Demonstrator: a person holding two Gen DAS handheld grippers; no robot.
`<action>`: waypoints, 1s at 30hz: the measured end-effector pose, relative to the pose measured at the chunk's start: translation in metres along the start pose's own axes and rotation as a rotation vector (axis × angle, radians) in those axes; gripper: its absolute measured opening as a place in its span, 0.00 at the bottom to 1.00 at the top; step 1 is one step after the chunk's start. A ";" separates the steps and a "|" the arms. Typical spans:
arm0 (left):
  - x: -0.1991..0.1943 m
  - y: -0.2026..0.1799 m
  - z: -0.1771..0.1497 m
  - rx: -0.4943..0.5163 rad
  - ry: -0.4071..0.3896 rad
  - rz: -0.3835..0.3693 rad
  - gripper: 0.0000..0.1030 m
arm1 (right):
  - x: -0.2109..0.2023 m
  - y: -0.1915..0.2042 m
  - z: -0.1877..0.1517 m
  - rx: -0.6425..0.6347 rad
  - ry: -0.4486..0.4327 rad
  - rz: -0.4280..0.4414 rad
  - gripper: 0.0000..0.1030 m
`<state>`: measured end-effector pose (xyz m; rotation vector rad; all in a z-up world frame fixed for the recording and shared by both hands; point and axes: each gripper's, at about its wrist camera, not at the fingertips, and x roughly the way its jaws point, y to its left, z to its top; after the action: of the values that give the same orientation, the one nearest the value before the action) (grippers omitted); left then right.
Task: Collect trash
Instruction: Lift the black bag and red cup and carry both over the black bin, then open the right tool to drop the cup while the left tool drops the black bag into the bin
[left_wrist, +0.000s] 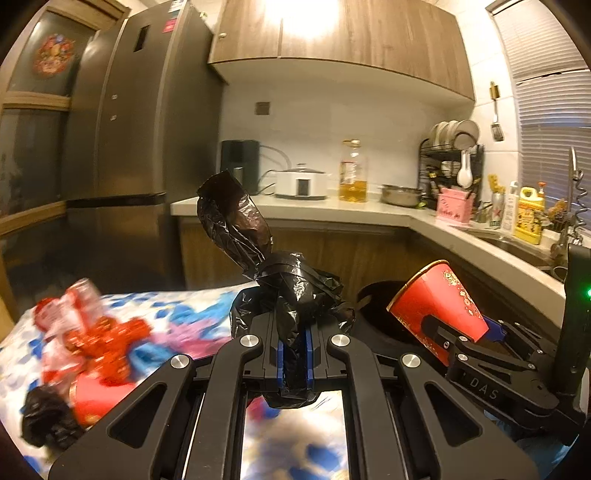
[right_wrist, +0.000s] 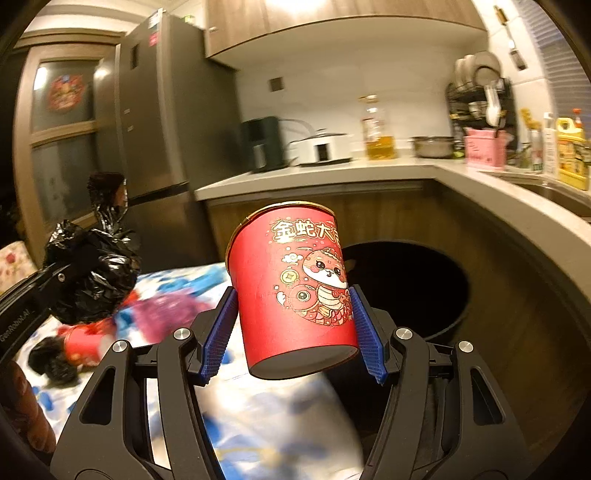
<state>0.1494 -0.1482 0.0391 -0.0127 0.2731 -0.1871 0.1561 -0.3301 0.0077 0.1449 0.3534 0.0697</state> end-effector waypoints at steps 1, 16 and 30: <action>0.005 -0.006 0.002 0.003 -0.003 -0.007 0.08 | 0.000 -0.006 0.002 0.004 -0.007 -0.017 0.59; 0.085 -0.073 0.006 0.008 0.009 -0.184 0.08 | 0.035 -0.082 0.025 0.070 -0.048 -0.153 0.59; 0.120 -0.094 -0.008 0.028 0.045 -0.262 0.10 | 0.059 -0.107 0.020 0.075 -0.017 -0.197 0.61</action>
<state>0.2442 -0.2624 0.0032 -0.0165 0.3133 -0.4521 0.2227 -0.4324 -0.0096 0.1837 0.3522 -0.1395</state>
